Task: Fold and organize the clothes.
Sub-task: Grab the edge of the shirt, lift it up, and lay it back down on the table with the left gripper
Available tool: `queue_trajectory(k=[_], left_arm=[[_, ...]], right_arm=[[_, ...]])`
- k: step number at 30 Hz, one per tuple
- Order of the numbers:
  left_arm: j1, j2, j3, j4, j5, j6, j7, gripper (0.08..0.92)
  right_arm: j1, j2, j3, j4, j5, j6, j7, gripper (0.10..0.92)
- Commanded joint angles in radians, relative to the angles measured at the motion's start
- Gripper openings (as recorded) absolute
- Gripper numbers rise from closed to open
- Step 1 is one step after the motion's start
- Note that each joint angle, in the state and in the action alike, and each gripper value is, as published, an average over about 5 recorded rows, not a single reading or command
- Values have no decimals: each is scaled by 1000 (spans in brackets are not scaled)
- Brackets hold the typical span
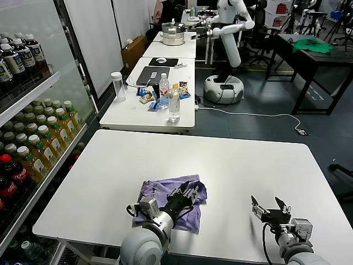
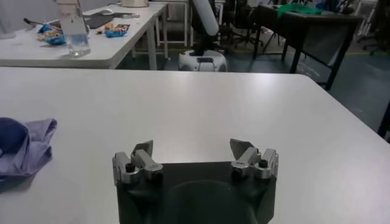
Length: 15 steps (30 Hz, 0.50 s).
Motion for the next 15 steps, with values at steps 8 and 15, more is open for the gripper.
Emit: queue_trajectory(k=[8,15], left_arm=[[80,101,-156,101,470,-96,-67,752],[94,88,-151,185,583,-93,-101,822]], right_arm=[[12,-3,-2,-12,4,2,-1,823],[9,-4,1,-5,6,2,-2,823]])
